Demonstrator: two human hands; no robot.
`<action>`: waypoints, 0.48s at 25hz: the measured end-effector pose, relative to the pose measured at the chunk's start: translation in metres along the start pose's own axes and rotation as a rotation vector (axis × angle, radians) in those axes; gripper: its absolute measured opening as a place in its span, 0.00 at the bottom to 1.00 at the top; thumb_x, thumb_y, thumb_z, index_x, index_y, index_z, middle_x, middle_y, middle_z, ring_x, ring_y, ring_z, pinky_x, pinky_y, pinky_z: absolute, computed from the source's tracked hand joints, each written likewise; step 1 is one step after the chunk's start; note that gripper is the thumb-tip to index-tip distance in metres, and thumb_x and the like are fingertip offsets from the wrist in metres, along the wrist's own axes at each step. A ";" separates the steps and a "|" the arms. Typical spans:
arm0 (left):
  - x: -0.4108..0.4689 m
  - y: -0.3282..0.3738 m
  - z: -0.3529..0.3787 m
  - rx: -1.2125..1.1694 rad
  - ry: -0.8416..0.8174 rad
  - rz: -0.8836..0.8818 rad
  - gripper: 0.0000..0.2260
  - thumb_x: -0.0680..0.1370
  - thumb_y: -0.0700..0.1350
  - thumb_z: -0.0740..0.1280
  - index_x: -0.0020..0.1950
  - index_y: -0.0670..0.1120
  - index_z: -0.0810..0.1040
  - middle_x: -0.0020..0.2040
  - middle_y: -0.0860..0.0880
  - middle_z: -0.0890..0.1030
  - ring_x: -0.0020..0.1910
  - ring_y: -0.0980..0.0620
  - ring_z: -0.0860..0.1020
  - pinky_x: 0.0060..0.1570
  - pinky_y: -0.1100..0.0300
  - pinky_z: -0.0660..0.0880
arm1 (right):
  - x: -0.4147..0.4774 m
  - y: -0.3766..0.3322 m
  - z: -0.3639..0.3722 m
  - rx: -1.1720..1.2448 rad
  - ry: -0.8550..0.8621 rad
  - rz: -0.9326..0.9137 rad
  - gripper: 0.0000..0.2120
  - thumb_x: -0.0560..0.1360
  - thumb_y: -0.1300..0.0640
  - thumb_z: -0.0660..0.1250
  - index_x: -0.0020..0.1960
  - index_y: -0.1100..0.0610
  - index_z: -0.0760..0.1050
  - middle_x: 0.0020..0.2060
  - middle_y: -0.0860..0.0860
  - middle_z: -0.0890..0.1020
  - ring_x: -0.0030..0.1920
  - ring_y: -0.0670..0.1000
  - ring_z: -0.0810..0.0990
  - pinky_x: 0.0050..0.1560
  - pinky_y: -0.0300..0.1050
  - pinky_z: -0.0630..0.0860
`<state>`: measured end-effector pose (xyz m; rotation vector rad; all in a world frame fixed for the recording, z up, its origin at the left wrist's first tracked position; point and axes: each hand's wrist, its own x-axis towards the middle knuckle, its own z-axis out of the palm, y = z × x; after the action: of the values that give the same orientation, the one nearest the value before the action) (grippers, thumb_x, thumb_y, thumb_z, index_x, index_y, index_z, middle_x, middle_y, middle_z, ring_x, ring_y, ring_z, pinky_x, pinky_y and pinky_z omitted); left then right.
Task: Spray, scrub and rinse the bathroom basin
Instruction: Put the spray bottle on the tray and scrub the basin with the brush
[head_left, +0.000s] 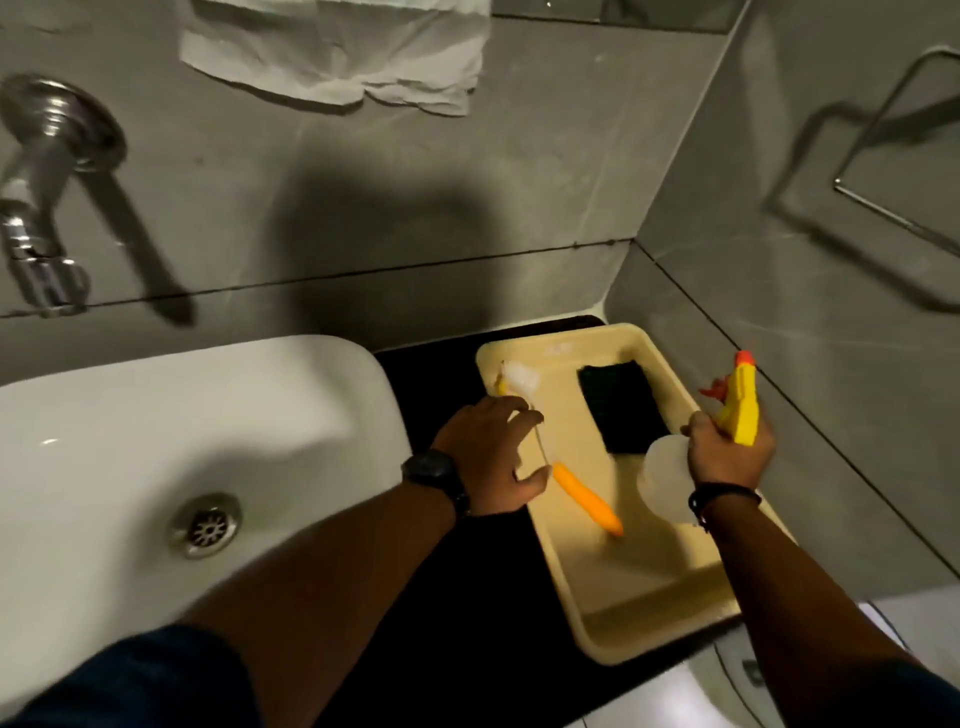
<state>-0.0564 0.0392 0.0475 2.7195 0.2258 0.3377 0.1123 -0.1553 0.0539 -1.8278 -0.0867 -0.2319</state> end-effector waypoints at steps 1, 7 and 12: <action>0.006 0.005 0.015 -0.002 -0.026 -0.034 0.29 0.68 0.62 0.64 0.66 0.51 0.68 0.67 0.46 0.72 0.65 0.44 0.70 0.61 0.46 0.71 | 0.005 0.013 -0.002 -0.007 0.008 -0.013 0.21 0.70 0.70 0.66 0.61 0.57 0.76 0.52 0.53 0.80 0.54 0.59 0.80 0.57 0.62 0.78; 0.021 -0.005 0.072 0.108 -0.216 -0.152 0.40 0.70 0.65 0.59 0.75 0.51 0.46 0.78 0.47 0.49 0.76 0.46 0.47 0.73 0.50 0.46 | 0.013 0.051 -0.004 -0.007 -0.003 -0.072 0.23 0.71 0.66 0.71 0.64 0.58 0.72 0.56 0.50 0.78 0.57 0.52 0.77 0.61 0.49 0.74; 0.021 -0.002 0.092 0.178 -0.334 -0.012 0.38 0.72 0.60 0.57 0.75 0.49 0.42 0.78 0.47 0.43 0.75 0.50 0.38 0.73 0.52 0.39 | -0.038 0.053 -0.008 -0.333 0.397 -0.073 0.26 0.68 0.46 0.67 0.56 0.65 0.71 0.50 0.64 0.77 0.53 0.63 0.75 0.54 0.57 0.71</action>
<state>-0.0126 0.0126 -0.0318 2.8920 0.1855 -0.1486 0.0834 -0.1750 -0.0021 -2.0730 0.1735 -0.6892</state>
